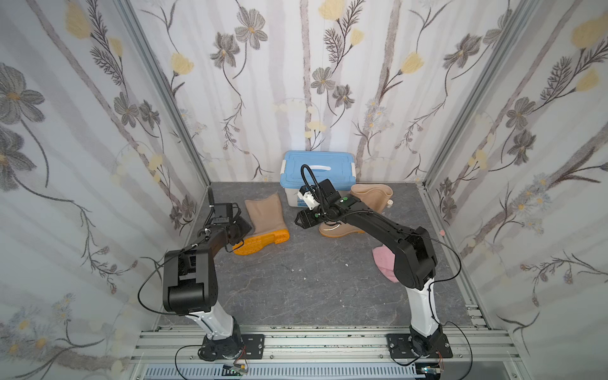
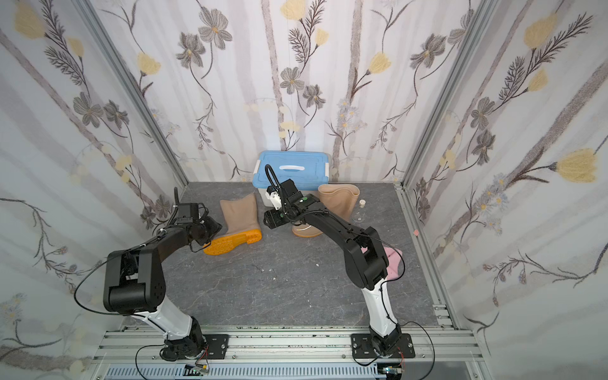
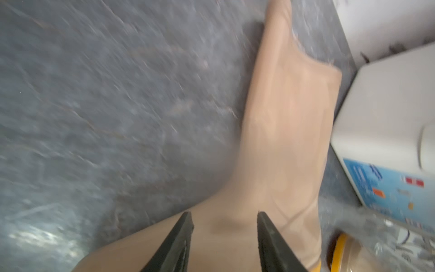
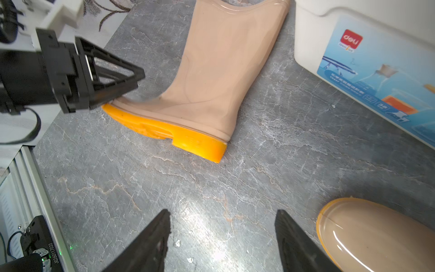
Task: Wipe the rubber boots with a cloth
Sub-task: Move the rubber boot to the center of the board, then pick up the rubber boot from the center of the board.
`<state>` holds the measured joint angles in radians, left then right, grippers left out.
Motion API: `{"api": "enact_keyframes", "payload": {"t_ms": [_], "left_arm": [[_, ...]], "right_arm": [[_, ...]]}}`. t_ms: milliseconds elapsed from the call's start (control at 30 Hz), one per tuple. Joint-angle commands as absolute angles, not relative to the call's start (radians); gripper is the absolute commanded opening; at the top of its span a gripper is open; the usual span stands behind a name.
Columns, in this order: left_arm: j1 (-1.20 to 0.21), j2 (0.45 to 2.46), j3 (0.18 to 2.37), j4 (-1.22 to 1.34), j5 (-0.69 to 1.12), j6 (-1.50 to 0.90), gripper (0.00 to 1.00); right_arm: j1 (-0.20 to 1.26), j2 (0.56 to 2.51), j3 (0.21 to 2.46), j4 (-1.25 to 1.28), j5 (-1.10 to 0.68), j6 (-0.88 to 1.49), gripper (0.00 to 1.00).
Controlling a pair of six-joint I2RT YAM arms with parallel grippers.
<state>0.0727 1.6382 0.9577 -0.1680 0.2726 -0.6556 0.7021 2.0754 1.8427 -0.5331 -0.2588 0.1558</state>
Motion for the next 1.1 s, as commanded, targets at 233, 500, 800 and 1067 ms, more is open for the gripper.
{"api": "enact_keyframes", "payload": {"t_ms": [233,500,800,1067], "left_arm": [[-0.125,1.438,0.807,-0.341,0.361,-0.739,0.48],[-0.209,1.338,0.842,-0.432,0.346,-0.758,0.49],[-0.068,1.232,0.702,-0.347,0.284,-0.818,0.51],[0.058,1.254,0.670,-0.250,0.225,-0.796,0.53]], "right_arm": [[0.677,1.992,1.773,-0.481,-0.252,0.165,0.72],[0.656,1.967,1.755,-0.472,-0.259,0.173,0.72],[0.644,1.911,1.699,-0.479,-0.245,0.160,0.73],[0.632,1.869,1.631,-0.470,-0.245,0.159,0.74]]}}
